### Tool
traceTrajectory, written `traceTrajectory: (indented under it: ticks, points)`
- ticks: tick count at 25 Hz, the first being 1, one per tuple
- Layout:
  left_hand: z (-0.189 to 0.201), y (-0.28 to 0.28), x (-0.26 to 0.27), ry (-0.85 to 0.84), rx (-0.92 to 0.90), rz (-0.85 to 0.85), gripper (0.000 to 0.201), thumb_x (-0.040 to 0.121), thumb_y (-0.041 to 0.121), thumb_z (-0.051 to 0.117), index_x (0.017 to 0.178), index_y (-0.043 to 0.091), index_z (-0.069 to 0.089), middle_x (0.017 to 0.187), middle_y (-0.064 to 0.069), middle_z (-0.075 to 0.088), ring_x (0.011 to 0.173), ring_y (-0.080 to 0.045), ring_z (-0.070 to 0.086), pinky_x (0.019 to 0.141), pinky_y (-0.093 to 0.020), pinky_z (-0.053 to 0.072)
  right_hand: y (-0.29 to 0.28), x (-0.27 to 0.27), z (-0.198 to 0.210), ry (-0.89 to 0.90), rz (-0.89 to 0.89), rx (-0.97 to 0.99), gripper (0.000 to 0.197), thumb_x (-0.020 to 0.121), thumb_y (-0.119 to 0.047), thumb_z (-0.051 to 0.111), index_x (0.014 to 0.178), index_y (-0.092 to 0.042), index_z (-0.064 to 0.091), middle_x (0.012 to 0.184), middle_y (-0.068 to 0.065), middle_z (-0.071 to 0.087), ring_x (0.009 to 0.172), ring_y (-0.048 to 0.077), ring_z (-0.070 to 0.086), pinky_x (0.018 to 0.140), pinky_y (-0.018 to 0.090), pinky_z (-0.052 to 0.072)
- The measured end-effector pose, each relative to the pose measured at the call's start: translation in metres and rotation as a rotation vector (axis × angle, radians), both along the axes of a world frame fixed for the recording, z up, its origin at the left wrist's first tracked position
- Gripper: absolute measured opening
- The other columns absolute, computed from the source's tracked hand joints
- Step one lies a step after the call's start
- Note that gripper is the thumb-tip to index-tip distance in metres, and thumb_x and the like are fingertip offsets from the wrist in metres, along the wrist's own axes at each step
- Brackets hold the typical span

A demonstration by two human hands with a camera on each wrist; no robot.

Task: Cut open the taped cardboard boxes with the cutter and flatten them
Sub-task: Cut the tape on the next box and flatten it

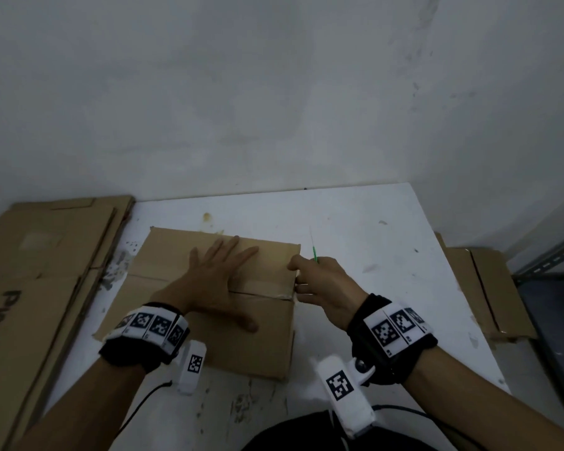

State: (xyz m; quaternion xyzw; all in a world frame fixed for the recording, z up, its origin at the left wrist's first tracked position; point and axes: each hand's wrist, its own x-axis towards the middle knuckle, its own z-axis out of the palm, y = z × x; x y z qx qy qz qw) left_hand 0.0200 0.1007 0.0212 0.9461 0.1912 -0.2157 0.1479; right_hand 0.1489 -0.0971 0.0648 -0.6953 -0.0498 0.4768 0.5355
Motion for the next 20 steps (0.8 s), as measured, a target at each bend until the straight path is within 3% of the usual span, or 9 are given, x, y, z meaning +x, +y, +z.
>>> traceTrajectory:
  ticks: [3, 6, 10, 12, 16, 20]
  points:
    - [-0.008, -0.002, -0.012, -0.067, 0.024, 0.038, 0.141, 0.036, 0.1, 0.059, 0.148, 0.057, -0.014, 0.162, 0.013, -0.025, 0.149, -0.017, -0.026, 0.115, -0.067, -0.011, 0.004, -0.011, 0.003, 0.004, -0.047, -0.007, 0.028, 0.085, -0.016, 0.064, 0.067, -0.018, 0.043, 0.074, 0.005, 0.04, 0.072, 0.021, 0.043, 0.07, 0.033, 0.048]
    - [-0.013, -0.003, -0.014, -0.099, 0.013, 0.083, 0.142, 0.034, 0.102, 0.054, 0.151, 0.054, -0.01, 0.163, 0.015, -0.024, 0.149, -0.016, -0.025, 0.116, -0.065, -0.012, 0.008, -0.021, 0.005, 0.02, -0.098, 0.007, 0.024, 0.086, -0.011, 0.064, 0.068, -0.014, 0.048, 0.069, 0.0, 0.043, 0.067, 0.017, 0.044, 0.072, 0.037, 0.046]
    - [-0.012, -0.005, -0.013, -0.11, 0.003, 0.107, 0.142, 0.036, 0.098, 0.061, 0.152, 0.054, -0.008, 0.163, 0.015, -0.021, 0.15, -0.016, -0.023, 0.116, -0.065, -0.013, 0.01, -0.02, 0.007, 0.112, -0.158, 0.004, 0.01, 0.083, -0.008, 0.063, 0.087, -0.009, 0.054, 0.086, 0.005, 0.046, 0.077, 0.02, 0.046, 0.068, 0.035, 0.048]
    - [-0.011, -0.006, -0.012, -0.118, 0.009, 0.116, 0.142, 0.038, 0.095, 0.065, 0.152, 0.053, -0.008, 0.164, 0.014, -0.021, 0.15, -0.017, -0.022, 0.115, -0.065, -0.014, 0.01, -0.012, 0.008, 0.24, -0.225, 0.034, 0.015, 0.08, -0.004, 0.06, 0.094, -0.007, 0.058, 0.097, 0.012, 0.049, 0.083, 0.026, 0.047, 0.066, 0.034, 0.048]
    - [-0.011, -0.008, -0.013, -0.131, 0.04, 0.115, 0.144, 0.037, 0.096, 0.064, 0.152, 0.051, -0.009, 0.164, 0.013, -0.019, 0.151, -0.018, -0.021, 0.114, -0.066, -0.014, 0.008, -0.004, 0.01, 0.418, -0.355, 0.101, 0.015, 0.083, 0.006, 0.05, 0.079, -0.008, 0.05, 0.086, 0.011, 0.047, 0.086, 0.029, 0.046, 0.075, 0.035, 0.044]
    - [-0.012, -0.006, -0.014, -0.124, 0.046, 0.114, 0.143, 0.035, 0.098, 0.062, 0.152, 0.053, -0.008, 0.164, 0.013, -0.019, 0.151, -0.018, -0.021, 0.114, -0.068, -0.013, 0.008, -0.001, 0.011, 0.459, -0.336, 0.072, 0.02, 0.081, 0.006, 0.048, 0.071, -0.011, 0.045, 0.091, 0.015, 0.052, 0.086, 0.032, 0.051, 0.066, 0.033, 0.046]
